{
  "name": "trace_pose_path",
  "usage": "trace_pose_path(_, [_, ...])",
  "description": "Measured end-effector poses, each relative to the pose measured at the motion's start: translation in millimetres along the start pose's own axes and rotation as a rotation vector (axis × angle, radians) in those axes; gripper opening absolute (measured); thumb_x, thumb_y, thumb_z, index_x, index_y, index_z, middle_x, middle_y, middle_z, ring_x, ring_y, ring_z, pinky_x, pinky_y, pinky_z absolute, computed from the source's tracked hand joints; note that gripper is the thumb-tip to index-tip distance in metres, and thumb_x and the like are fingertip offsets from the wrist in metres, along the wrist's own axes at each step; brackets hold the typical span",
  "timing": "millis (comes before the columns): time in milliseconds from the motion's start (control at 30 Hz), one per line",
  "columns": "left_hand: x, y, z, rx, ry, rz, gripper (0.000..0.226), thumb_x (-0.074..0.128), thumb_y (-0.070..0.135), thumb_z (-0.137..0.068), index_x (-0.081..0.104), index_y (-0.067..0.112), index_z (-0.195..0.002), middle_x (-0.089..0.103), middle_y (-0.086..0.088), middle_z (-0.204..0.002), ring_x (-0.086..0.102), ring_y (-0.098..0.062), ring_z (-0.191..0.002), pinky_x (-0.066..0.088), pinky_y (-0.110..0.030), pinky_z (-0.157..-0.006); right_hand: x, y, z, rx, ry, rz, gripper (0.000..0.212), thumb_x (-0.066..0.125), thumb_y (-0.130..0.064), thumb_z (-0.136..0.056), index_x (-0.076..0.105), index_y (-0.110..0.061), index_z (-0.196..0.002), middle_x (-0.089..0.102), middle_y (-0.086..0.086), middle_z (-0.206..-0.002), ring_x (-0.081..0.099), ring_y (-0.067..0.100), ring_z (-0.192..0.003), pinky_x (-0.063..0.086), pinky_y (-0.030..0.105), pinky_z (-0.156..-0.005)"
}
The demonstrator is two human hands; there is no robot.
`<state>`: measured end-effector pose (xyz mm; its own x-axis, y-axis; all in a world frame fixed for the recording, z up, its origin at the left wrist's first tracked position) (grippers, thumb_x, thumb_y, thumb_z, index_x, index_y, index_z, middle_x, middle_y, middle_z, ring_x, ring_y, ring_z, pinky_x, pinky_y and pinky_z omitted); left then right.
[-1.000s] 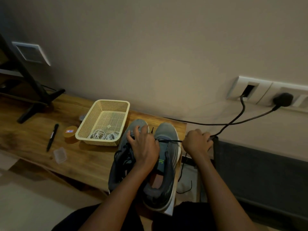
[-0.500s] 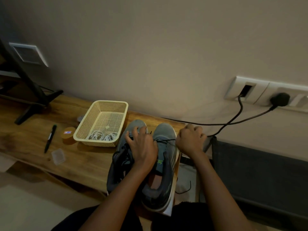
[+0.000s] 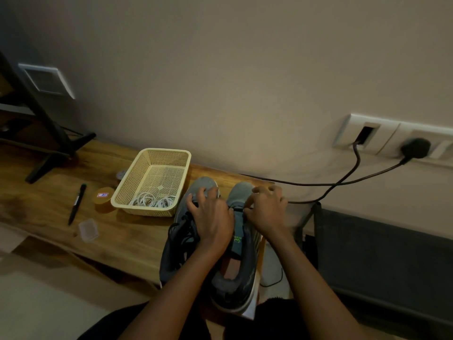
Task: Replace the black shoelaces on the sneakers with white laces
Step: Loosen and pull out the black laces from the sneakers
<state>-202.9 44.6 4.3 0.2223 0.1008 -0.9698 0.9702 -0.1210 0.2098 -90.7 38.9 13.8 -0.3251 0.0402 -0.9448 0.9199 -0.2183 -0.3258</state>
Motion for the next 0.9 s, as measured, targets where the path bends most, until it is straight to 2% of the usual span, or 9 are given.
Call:
trace_pose_path(100, [0.0,-0.4,0.1,-0.004,0.0,0.003,0.026,0.053,0.038,-0.092,0.068,0.02,-0.104,0.04,0.006,-0.142,0.019,-0.022,-0.137,0.012,-0.047,-0.112,3.6,-2.4,-0.2,-0.017,0.05,0.055,0.021,0.051,-0.023,-0.09,0.069,-0.015,-0.1,0.047,0.001,-0.133,0.028,0.029,-0.126,0.03,0.039,-0.097])
trace_pose_path(233, [-0.1,-0.1,-0.1,-0.01,-0.001,0.007,0.026,0.052,0.038,-0.092,0.068,0.021,-0.103,0.041,0.006,-0.141,0.02,-0.022,-0.136,0.012,-0.046,-0.112,-0.6,1.3,1.0,0.016,0.006,0.073,0.027,0.046,-0.024,-0.092,0.064,-0.01,-0.107,0.041,0.006,-0.132,0.029,0.033,-0.122,0.031,0.043,-0.097])
trace_pose_path(433, [0.4,-0.8,-1.3,-0.015,0.001,0.021,0.026,0.053,0.038,-0.092,0.069,0.021,-0.104,0.04,0.008,-0.142,0.021,-0.02,-0.135,0.011,-0.045,-0.112,-17.7,23.3,4.8,0.303,-0.069,0.054,0.03,0.047,-0.026,-0.09,0.059,-0.01,-0.113,0.044,0.011,-0.126,0.031,0.034,-0.122,0.028,0.044,-0.098])
trace_pose_path(500, [0.5,-1.3,-1.1,-0.014,0.005,0.025,0.026,0.053,0.038,-0.092,0.069,0.021,-0.103,0.04,0.008,-0.142,0.021,-0.02,-0.135,0.01,-0.045,-0.111,-14.9,27.0,5.1,0.337,-0.089,0.036,0.029,0.047,-0.025,-0.091,0.058,-0.011,-0.114,0.046,0.011,-0.127,0.031,0.034,-0.124,0.028,0.045,-0.099])
trace_pose_path(633, [2.0,-2.2,-1.0,-0.004,0.002,0.015,0.027,0.053,0.039,-0.092,0.069,0.021,-0.105,0.039,0.007,-0.143,0.021,-0.021,-0.136,0.01,-0.045,-0.111,-4.7,14.3,0.7,0.12,0.017,-0.068,0.023,0.053,-0.027,-0.091,0.064,-0.02,-0.11,0.045,0.005,-0.129,0.031,0.03,-0.122,0.032,0.041,-0.097])
trace_pose_path(700, [2.2,-2.2,-1.1,-0.002,-0.002,0.009,0.028,0.052,0.039,-0.092,0.069,0.021,-0.105,0.04,0.007,-0.143,0.021,-0.021,-0.136,0.01,-0.045,-0.111,0.4,4.9,-0.9,0.034,0.028,-0.029,0.021,0.055,-0.029,-0.089,0.067,-0.021,-0.104,0.048,0.003,-0.127,0.032,0.028,-0.12,0.034,0.039,-0.095])
trace_pose_path(800, [3.6,-1.8,-1.4,-0.001,-0.007,-0.002,0.028,0.052,0.039,-0.092,0.068,0.021,-0.106,0.044,0.006,-0.14,0.024,-0.021,-0.135,0.011,-0.045,-0.111,8.2,-1.2,-2.3,0.018,0.047,0.022,0.021,0.053,-0.022,-0.089,0.067,-0.014,-0.102,0.052,0.006,-0.123,0.035,0.03,-0.115,0.038,0.037,-0.089])
trace_pose_path(900, [5.7,-1.1,-2.1,-0.001,-0.005,-0.02,0.027,0.051,0.04,-0.093,0.067,0.021,-0.104,0.051,0.006,-0.132,0.028,-0.021,-0.133,0.012,-0.046,-0.111,9.2,-0.9,-3.3,0.0,0.037,0.095,0.025,0.047,-0.019,-0.092,0.062,-0.005,-0.106,0.047,0.01,-0.124,0.036,0.032,-0.114,0.039,0.038,-0.086])
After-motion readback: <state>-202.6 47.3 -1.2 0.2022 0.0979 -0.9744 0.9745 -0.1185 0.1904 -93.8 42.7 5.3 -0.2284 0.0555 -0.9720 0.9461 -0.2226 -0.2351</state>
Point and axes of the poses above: each hand's wrist, its own z-axis away from the middle knuckle, its own x-axis out of the palm, y = z × x, the point moved 1 cm from there along -z, towards the middle knuckle
